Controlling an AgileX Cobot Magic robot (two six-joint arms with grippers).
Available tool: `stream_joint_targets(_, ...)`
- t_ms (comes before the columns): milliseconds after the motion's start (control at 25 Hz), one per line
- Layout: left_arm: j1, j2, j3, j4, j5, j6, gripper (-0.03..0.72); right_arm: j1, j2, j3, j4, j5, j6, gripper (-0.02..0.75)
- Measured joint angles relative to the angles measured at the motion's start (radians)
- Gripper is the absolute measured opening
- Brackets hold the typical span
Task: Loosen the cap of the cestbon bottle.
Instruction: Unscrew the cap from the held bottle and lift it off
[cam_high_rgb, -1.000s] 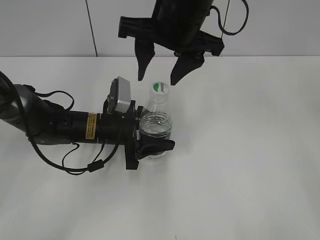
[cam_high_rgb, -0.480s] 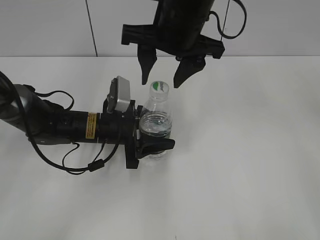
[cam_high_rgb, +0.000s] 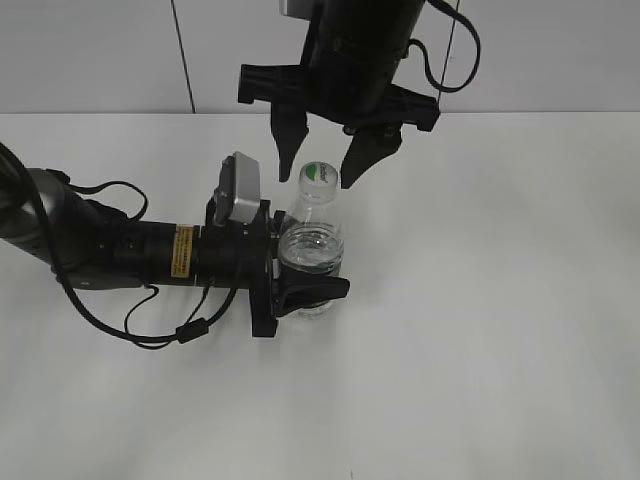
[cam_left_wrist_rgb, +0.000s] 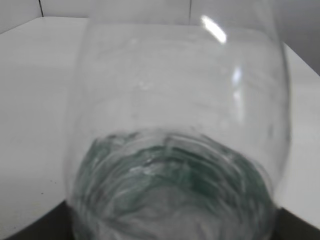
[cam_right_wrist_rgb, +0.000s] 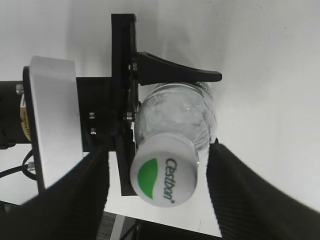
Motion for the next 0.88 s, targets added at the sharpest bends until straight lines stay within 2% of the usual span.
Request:
stream_joint_targets(240,0.0,0.0,0.0,0.0,0.0,0.0,0.408,0.0,0.0,0.0,0.001,0.0,0.0,0.379)
stream_joint_targets(480,0.0,0.0,0.0,0.0,0.0,0.0,0.408,0.0,0.001,0.0,0.001,0.001,-0.001,0.351)
stream_joint_targets(640,0.0,0.0,0.0,0.0,0.0,0.0,0.408,0.0,0.001,0.0,-0.003,0.002,-0.013,0.302)
stream_joint_targets(880,0.003,0.0,0.0,0.0,0.0,0.0,0.408,0.0,0.001,0.0,-0.001,0.002,-0.047,0.302)
